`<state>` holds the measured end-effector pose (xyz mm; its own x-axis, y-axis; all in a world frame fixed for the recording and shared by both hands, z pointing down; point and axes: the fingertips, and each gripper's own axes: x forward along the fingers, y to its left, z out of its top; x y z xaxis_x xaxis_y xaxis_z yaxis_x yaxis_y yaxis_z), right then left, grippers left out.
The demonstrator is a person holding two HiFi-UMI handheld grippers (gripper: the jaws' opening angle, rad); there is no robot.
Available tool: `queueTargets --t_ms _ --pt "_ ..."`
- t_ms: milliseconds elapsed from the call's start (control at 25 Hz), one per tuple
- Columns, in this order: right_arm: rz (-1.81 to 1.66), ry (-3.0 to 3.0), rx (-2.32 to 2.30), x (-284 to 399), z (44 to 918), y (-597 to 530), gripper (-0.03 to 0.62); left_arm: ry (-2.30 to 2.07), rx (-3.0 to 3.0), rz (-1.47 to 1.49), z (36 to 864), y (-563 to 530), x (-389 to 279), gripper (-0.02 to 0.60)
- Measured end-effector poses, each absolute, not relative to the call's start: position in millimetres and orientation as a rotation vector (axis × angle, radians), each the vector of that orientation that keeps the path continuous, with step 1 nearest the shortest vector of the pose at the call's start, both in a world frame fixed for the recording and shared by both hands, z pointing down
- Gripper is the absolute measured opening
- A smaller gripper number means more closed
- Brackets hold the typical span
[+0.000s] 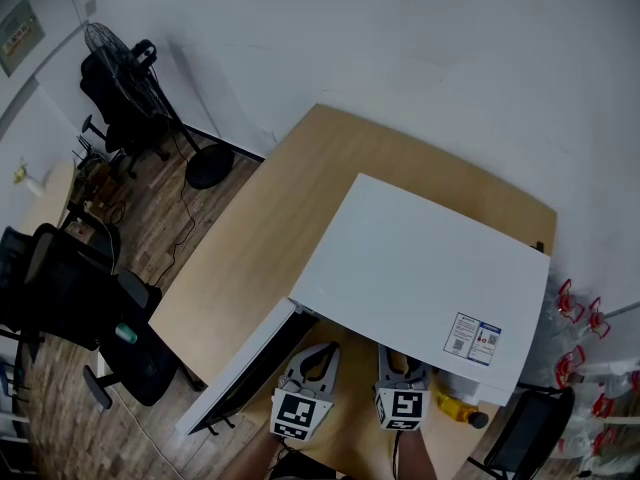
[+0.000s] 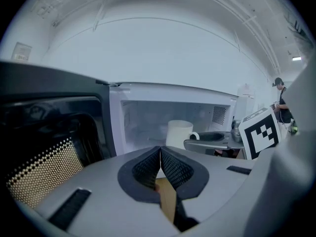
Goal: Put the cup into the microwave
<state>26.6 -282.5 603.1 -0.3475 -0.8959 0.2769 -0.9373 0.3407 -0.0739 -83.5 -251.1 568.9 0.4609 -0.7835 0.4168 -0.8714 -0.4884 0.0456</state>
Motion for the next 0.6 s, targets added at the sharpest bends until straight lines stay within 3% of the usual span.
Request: queueTargets --t_ms 600 --pt "0.367 -2.36 1.722 47 606 -273 0.199 -1.401 2.483 0.499 567 -245 -75 0.025"
